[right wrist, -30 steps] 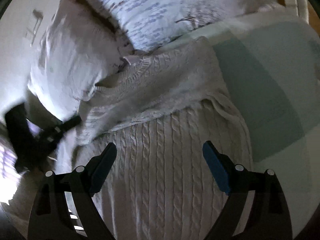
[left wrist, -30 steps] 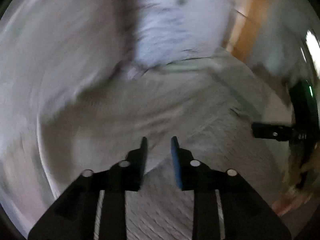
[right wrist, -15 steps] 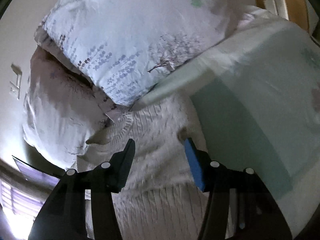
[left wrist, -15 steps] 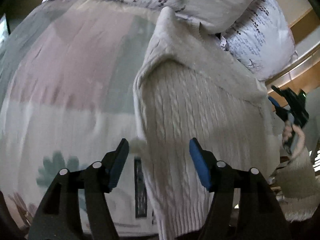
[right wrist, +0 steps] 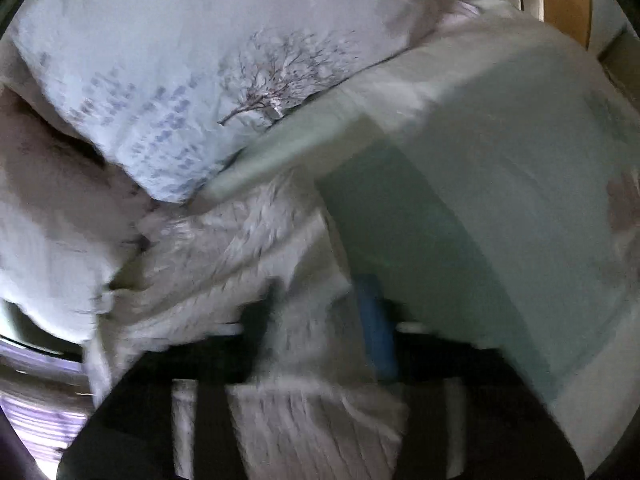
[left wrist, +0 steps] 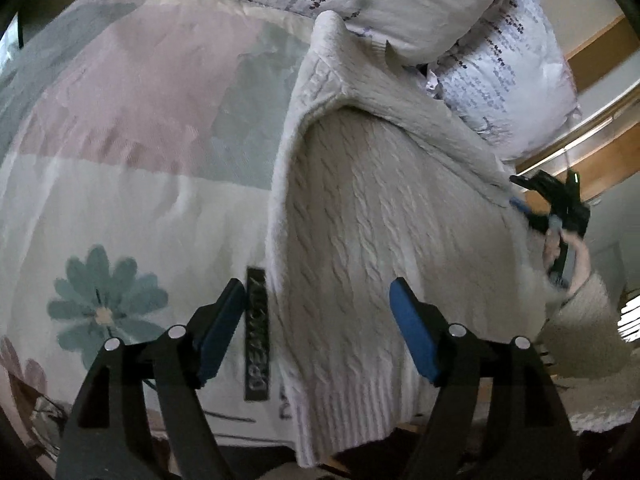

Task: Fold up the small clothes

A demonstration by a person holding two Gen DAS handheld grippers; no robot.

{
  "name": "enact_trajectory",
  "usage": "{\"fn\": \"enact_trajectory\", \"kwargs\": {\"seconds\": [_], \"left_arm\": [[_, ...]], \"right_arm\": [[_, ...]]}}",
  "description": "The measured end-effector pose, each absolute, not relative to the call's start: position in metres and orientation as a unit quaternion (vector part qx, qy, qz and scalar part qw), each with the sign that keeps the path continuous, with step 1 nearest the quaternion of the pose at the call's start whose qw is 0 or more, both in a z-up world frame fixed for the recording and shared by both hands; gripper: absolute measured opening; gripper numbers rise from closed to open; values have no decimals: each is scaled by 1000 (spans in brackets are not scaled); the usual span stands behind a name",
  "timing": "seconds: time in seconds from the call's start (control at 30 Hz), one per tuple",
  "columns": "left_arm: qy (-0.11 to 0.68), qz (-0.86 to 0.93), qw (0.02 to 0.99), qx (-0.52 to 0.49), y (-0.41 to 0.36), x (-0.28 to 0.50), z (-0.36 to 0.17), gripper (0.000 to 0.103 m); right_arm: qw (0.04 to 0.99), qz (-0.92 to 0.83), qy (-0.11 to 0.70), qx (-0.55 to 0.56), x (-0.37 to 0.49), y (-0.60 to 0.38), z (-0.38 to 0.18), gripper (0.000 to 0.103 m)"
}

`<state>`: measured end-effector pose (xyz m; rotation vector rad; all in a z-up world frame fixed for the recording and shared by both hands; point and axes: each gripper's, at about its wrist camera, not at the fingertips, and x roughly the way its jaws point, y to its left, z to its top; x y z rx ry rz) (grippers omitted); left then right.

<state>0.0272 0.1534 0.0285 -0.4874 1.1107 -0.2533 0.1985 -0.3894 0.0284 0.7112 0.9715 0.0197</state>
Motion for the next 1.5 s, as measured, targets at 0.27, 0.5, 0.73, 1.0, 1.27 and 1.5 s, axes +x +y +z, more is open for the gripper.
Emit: {"fn": "enact_trajectory", "kwargs": {"seconds": [0.27, 0.5, 0.73, 1.0, 1.27, 1.5], "left_arm": [[522, -171, 781, -296, 133, 8, 19, 50], [540, -182, 757, -321, 126, 10, 13, 25], [534, -228, 737, -346, 134, 36, 24, 8], [378, -217, 833, -341, 168, 201, 107, 32], [441, -119, 816, -354, 194, 258, 57, 85], [481, -143, 772, -391, 166, 265, 13, 59]], "right_arm": [[735, 133, 520, 413, 64, -397, -18, 69], [644, 231, 579, 443, 0, -370, -49, 33], [693, 272, 488, 456, 36, -372, -4, 9], [792, 226, 334, 459, 232, -388, 70, 15], [781, 171, 407, 443, 239, -372, 31, 89], [756, 170, 418, 475, 212, -388, 3, 89]]}}
